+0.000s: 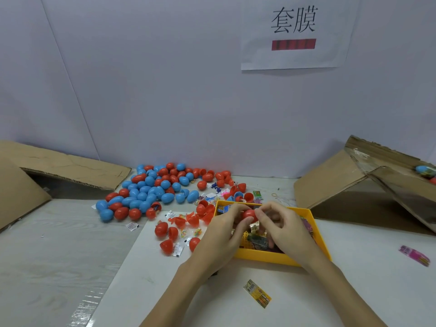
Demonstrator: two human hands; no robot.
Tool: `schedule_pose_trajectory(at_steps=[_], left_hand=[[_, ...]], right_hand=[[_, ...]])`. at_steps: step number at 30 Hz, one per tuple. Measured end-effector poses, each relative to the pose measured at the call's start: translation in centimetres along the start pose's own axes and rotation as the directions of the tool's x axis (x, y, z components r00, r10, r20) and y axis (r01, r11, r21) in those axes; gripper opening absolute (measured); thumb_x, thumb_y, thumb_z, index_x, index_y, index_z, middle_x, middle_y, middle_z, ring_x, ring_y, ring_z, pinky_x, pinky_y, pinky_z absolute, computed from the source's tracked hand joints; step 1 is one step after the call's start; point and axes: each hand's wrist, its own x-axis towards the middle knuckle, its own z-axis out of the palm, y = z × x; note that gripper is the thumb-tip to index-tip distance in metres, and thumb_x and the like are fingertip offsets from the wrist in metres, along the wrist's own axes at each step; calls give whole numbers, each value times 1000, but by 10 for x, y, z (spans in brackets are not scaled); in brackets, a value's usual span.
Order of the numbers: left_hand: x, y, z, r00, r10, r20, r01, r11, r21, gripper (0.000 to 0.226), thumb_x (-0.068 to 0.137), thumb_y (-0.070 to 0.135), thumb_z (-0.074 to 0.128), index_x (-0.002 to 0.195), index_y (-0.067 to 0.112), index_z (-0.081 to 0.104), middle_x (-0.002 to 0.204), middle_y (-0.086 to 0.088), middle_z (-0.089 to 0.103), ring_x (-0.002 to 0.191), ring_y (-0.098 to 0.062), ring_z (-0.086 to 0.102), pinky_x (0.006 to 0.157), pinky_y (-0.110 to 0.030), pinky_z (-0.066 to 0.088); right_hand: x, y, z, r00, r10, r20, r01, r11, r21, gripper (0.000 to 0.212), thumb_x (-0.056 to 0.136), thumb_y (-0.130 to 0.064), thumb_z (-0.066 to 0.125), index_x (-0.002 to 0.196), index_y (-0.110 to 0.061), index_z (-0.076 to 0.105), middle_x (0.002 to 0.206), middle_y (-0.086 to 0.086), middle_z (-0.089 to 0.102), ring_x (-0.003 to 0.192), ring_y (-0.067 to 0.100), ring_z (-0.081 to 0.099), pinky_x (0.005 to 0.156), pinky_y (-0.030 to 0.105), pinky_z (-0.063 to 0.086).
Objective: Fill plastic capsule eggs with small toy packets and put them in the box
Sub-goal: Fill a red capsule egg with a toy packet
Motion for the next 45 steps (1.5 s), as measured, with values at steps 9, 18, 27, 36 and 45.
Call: schedule_pose_trajectory(at_steps=[9, 18, 27, 36, 45], left_hand=[[2, -1, -1, 989, 12, -149, 3, 994, 105, 25, 104, 24, 58, 129, 21, 58, 118, 13, 61, 110, -1, 57, 91, -18, 49], [1, -12, -5, 977, -63, -204, 104, 975, 197, 20, 103, 24, 59, 123, 19, 60, 115, 8, 63, 106, -4, 56, 89, -13, 45], [-1, -10, -1, 989, -75, -127, 103, 967, 233, 25, 103, 27, 59, 127, 20, 60, 121, 8, 63, 111, -5, 56, 92, -21, 50], [-1, -13, 1, 991, -97, -93, 118, 959, 256, 28, 103, 31, 59, 129, 23, 59, 124, 10, 61, 113, -4, 54, 94, -19, 49], [-1, -10, -1, 991, -61, -117, 89, 964, 251, 28, 103, 32, 58, 130, 23, 59, 124, 10, 62, 114, -4, 54, 94, -22, 50]], right_hand=[[2, 6, -2, 998, -4, -63, -6, 987, -163, 10, 103, -27, 62, 103, -28, 72, 83, -8, 72, 81, 6, 68, 73, 19, 55], [2, 2, -1, 997, 54, -53, -73, 879, -471, 27, 83, -32, 86, 108, -34, 76, 98, -12, 65, 87, 0, 56, 68, 8, 39], [2, 3, 3, 993, 13, -119, -72, 862, -502, 8, 88, -25, 82, 95, -30, 80, 86, -9, 66, 75, 1, 58, 62, 9, 41], [1, 5, 3, 992, 79, -102, -117, 885, -450, 11, 87, -28, 84, 94, -33, 77, 82, -10, 72, 77, 2, 67, 67, 17, 54], [7, 11, -7, 979, 145, -145, -160, 983, -95, 29, 89, -21, 81, 116, -22, 71, 84, -4, 76, 85, 9, 72, 80, 27, 59]])
